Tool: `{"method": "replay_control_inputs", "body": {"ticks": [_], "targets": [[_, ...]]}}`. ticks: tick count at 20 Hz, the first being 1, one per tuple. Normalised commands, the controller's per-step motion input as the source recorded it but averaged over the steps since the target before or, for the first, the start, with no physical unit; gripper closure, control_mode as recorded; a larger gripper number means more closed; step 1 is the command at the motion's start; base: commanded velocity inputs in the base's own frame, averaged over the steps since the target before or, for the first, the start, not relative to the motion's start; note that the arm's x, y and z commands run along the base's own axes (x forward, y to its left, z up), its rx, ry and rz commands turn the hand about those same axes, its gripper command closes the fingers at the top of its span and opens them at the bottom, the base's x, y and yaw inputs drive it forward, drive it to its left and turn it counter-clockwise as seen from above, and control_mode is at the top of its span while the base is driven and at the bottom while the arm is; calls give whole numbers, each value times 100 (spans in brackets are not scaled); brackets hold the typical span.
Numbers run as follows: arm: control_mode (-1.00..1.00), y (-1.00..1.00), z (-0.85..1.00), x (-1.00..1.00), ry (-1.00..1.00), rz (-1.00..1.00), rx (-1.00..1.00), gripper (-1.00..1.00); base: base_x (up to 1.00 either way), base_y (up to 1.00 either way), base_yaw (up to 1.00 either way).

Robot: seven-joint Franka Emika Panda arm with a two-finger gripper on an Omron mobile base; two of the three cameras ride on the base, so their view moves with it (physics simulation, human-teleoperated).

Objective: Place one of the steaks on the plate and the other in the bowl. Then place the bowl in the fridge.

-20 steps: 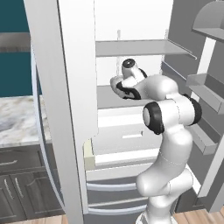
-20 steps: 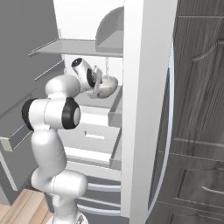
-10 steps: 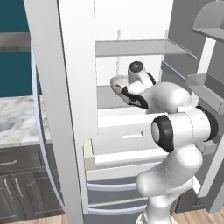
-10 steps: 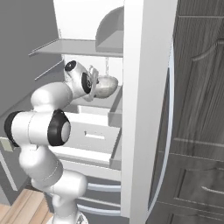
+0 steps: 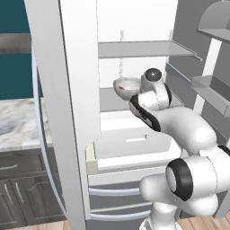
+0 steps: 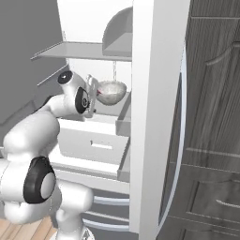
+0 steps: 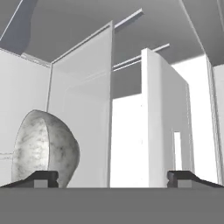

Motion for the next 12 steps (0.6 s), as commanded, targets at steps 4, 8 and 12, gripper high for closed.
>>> {"method": "replay_control_inputs", "body": {"ticks": [4,8,12], "targets": [[-100,-4,56,-100,18,1,1,-100,0,0,0],[-100,0,45,-100,25,0,0,-100,0,0,0],[-100,0,6,-83,30,0,6,-100,0,0,0]]}}
